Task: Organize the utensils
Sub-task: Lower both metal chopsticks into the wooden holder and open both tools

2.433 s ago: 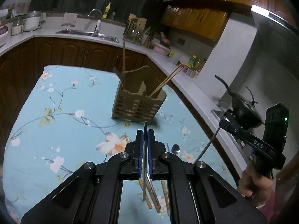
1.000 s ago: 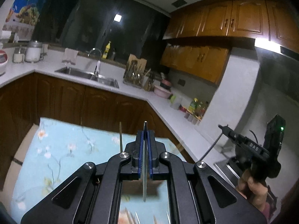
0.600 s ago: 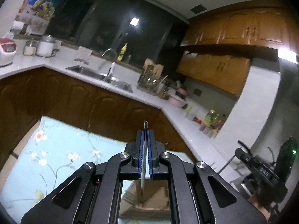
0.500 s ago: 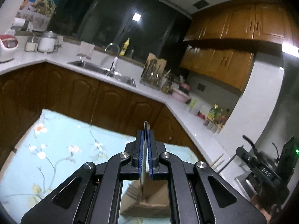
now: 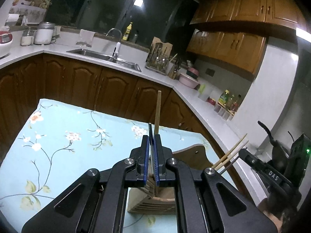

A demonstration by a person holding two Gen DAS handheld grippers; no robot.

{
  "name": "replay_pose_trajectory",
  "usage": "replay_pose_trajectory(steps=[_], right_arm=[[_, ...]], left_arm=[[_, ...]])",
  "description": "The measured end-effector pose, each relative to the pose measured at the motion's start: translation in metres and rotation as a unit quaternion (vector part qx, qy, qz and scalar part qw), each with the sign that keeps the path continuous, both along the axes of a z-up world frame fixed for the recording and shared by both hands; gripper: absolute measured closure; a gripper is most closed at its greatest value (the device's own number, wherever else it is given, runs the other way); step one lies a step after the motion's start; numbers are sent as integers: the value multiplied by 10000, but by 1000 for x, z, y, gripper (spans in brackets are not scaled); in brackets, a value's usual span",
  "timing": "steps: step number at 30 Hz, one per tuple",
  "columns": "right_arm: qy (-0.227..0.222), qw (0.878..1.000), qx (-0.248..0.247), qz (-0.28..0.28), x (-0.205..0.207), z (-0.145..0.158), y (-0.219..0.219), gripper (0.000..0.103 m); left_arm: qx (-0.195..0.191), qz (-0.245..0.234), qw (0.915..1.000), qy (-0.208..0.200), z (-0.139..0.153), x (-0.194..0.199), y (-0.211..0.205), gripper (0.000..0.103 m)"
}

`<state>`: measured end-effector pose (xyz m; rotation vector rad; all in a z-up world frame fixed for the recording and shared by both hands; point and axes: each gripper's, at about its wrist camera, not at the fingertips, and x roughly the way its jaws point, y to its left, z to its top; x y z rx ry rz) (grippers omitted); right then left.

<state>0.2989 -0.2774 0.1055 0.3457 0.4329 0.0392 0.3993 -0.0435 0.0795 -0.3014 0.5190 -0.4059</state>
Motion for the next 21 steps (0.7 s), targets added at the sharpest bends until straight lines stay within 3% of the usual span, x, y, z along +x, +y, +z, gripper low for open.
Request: replay_pose_trajectory(steps=[6,9,11,12,13,14,17,19,21], right_arm=[[147,9999,-42,18,5,-2,-1,93],[178,9998,-13,9,5,-3,0,91],[135,9999,61,-25,1,-1,-3,79],[96,9999,91,-42,-1,0,-5,61],[-16,9999,136,-77,-7,4,-7,44],[-124,9998,140,-108,-13,7,-8,38],[-508,9984,113,-208,-35,20,-11,17],[-663,9974,125,-239,-47,27,-13,2],[-803,9964,146,-243,-65,34,-14,0]], left_arm=[[25,-70,9999,78,0,1,-1,99],[5,-6,9999,162,0,1,3,89],[-107,38,9998,166,2,-2,8,70],[-202,59,9997,152,5,-5,12,66],[-307,100,9994,127,10,-10,18,56],[-345,150,9992,115,13,-11,22,41],[-541,407,9976,-110,28,-33,41,15],[-604,578,9964,-152,34,-48,52,1],[-606,666,9957,-224,36,-63,60,1]])
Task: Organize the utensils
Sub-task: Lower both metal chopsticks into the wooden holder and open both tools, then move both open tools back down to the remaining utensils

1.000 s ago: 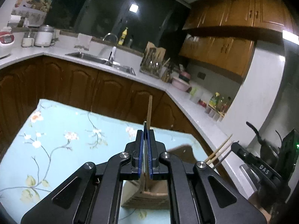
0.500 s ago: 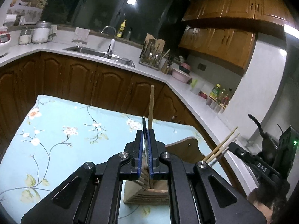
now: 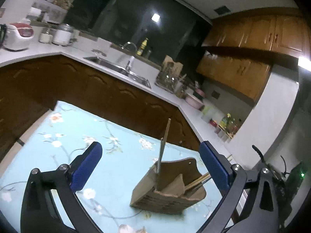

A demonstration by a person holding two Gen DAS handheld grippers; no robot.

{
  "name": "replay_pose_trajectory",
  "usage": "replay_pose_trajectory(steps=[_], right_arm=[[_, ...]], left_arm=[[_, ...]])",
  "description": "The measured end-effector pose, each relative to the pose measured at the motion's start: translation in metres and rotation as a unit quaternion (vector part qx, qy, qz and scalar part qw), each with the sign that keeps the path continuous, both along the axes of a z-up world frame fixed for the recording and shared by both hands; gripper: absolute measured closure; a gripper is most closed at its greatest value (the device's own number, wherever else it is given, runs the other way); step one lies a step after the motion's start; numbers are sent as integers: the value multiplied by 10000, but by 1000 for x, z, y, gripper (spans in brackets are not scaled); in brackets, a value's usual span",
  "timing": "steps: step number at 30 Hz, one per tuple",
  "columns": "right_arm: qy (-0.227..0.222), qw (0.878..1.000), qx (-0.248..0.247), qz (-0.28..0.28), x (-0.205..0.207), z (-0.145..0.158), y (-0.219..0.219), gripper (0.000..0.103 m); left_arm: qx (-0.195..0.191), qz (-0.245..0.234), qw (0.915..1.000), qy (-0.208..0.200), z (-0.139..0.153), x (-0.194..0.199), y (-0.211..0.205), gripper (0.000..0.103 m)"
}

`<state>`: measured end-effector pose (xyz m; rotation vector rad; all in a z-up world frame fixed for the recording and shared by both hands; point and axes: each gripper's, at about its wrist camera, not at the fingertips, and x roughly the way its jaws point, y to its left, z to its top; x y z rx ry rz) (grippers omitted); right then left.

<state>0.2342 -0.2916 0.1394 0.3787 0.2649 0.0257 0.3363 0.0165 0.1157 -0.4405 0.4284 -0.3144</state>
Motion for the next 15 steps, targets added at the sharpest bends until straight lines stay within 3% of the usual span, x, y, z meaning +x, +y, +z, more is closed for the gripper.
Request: replay_pose_trajectory(steps=[5,11,15], right_arm=[[-63,9999,-144,61,-44,2,7,0],[212,9977,-613,206,-88,-16,27,0],[348,9973,-599,232,-112,-27,31,0]], left_arm=[[345,172,9993,7,-11,-46,14,0],[631,283,9973,247,-32,-91,23,0],[874,230,9952,374,-42,-113,19,0]])
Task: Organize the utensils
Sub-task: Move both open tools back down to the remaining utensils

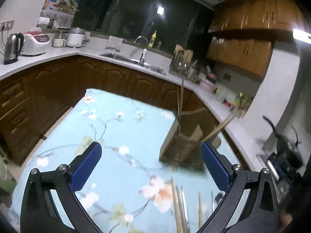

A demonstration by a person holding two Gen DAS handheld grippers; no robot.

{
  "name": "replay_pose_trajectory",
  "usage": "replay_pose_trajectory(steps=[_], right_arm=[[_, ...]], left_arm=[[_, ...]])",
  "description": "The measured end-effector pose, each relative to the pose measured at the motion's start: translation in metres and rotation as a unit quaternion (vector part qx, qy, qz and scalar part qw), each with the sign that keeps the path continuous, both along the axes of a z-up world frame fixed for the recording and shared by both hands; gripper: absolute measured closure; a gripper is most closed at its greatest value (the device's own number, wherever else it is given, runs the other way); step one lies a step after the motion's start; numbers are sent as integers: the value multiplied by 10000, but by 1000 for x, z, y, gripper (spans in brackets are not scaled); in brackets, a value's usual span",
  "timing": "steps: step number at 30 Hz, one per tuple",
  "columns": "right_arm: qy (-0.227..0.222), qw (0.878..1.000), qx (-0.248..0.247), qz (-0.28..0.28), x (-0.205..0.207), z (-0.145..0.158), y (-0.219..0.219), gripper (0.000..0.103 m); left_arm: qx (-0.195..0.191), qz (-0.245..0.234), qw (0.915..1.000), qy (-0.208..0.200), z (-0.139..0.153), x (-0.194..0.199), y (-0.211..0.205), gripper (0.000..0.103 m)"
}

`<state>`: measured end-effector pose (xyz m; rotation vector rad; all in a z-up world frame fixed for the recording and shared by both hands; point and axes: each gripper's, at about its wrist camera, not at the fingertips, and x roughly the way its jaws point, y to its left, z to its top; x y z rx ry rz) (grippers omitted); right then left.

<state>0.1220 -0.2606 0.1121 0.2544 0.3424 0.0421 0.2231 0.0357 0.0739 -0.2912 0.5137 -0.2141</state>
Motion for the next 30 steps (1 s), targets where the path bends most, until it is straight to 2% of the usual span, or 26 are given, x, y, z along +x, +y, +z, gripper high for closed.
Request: replay_pose_trajectory(steps=[9,18,30], right_arm=[[398,9990,165,-153,-34,-35,0,0],[1037,9944,166,-77,-35,-76,6,0],[1382,9903,157,-1,-23,-89,8,2]], left_arm=[[132,-170,9990,380,-39,-45,-6,0],[297,-329,9937,1027,-79,-52,-22,0],[355,-659,9890,1272,-88,-40,-39,0]])
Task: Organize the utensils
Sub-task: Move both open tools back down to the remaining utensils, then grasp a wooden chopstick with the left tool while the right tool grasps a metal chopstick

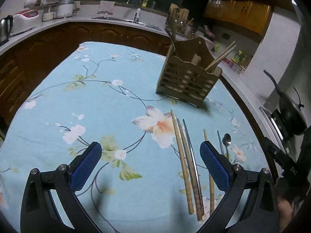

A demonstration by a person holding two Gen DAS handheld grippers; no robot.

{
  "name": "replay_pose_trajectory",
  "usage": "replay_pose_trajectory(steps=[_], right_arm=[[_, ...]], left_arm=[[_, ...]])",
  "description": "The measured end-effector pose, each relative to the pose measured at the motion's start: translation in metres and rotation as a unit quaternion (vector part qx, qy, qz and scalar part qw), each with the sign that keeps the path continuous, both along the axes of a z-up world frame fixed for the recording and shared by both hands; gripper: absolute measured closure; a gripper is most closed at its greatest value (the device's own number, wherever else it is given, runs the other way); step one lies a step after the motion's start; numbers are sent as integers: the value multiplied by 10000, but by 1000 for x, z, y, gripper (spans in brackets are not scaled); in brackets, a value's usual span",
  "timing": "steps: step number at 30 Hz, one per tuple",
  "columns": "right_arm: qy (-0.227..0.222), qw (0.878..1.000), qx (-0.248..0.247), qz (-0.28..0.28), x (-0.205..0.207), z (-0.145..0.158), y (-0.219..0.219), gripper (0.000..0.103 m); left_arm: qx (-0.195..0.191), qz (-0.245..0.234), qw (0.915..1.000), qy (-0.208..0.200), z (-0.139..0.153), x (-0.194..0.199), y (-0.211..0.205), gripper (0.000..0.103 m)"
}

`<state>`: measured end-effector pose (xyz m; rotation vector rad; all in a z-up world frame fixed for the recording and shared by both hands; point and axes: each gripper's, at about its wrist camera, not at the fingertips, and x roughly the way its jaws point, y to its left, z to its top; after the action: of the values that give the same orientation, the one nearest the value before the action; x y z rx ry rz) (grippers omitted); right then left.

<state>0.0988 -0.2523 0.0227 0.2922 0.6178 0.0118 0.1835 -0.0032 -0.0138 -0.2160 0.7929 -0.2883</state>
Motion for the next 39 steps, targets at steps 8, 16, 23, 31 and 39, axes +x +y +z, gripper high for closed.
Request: replay_pose_trajectory(steps=[8,16,23,31,39], right_arm=[[326,9994,106,76,15,-11,-2,21],[673,9970,266,285,36,-26,1,50],[1058,9931,329,373,57,-46,4,66],[1469,9882,268,333,83,-65,0,77],[1587,9866,161,334,100,-71,-4,84]], left_arm=[[-49,-121,9996,252,-8,15,-7,20],[40,-416,9969,668,-20,40,-29,43],[205,-683,9941,821,-26,62,-53,53],[270,-844,9904,1065,-39,90,-67,70],[509,-1087,9850,1238,-56,118,-92,82]])
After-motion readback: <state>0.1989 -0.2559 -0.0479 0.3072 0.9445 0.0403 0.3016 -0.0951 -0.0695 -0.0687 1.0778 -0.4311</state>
